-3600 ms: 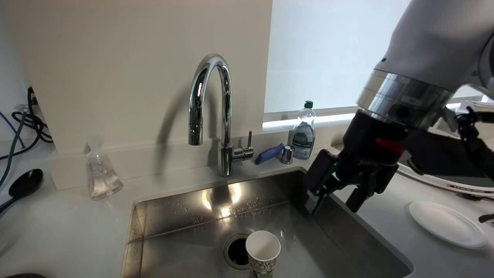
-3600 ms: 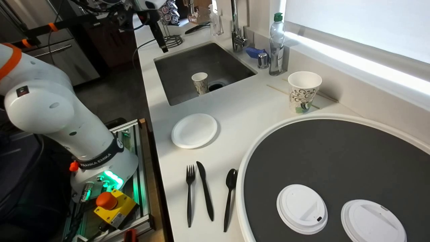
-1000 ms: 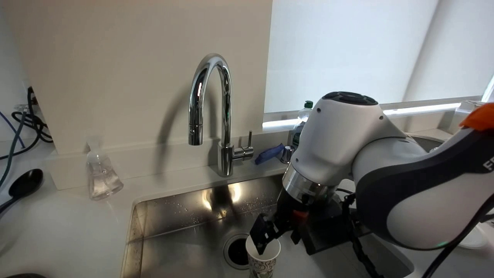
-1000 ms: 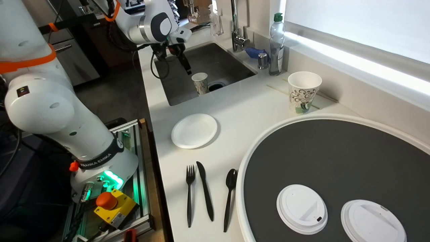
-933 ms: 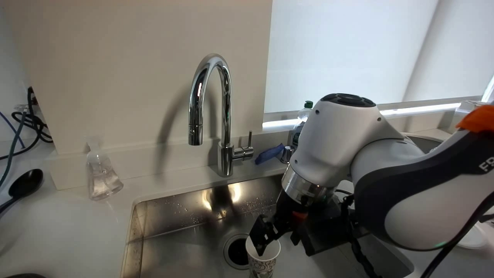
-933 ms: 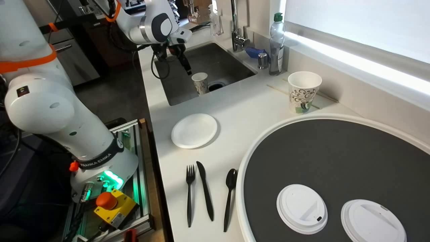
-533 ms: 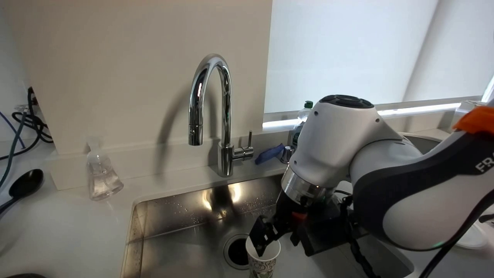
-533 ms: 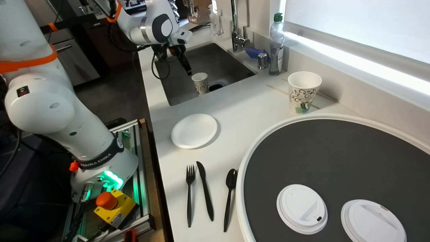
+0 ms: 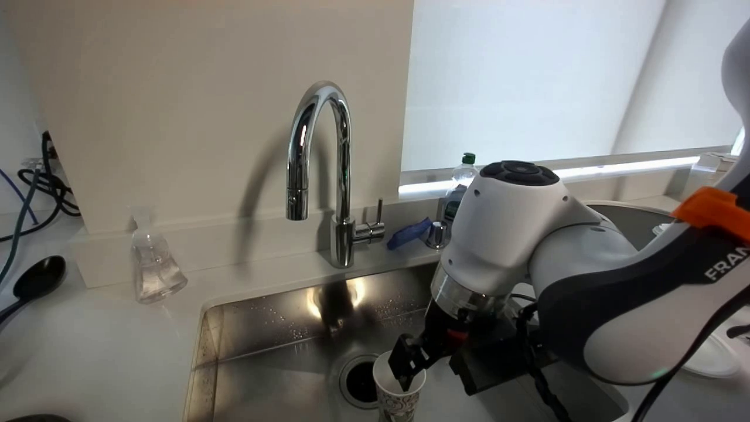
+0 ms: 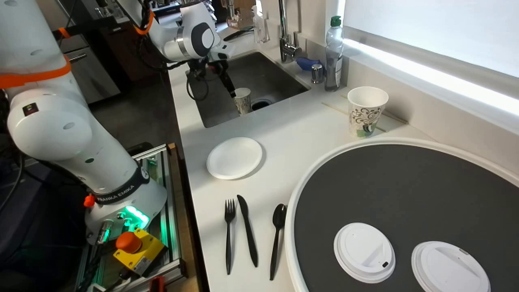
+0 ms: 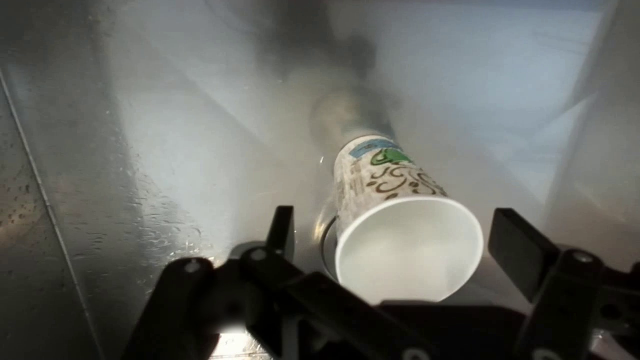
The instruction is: Move the cup to the left then open the faucet.
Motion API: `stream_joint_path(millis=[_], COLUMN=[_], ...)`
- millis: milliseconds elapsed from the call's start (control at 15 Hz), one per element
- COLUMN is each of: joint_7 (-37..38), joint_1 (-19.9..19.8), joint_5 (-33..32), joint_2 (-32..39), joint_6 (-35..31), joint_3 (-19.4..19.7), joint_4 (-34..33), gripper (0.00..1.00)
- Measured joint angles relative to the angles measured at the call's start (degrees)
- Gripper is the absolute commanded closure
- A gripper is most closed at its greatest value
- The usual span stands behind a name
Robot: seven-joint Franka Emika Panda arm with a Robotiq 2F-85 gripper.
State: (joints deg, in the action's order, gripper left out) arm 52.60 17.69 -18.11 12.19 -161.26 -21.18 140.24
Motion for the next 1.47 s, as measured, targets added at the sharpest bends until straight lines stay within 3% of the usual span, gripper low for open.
stream_joint_path(millis=[200, 267, 467, 1000, 1467], joint_7=[5.7, 7.5, 12.2, 18.5, 18.7], joint_1=[2.3, 3.2, 5.5, 10.0, 11.1], joint_5=[-7.3, -9.5, -14.3, -19.8, -19.7], joint_2=[1.2, 1.7, 3.4, 8.4, 10.7], joint_6=[-0.1, -0.1, -0.1, -0.1, -1.8], joint_3=[3.9, 5.0, 7.4, 11.1, 10.6], joint_4=[-1.0, -1.5, -3.3, -6.9, -9.4], gripper=[0.01, 0.06, 0.39, 0.99, 0.99])
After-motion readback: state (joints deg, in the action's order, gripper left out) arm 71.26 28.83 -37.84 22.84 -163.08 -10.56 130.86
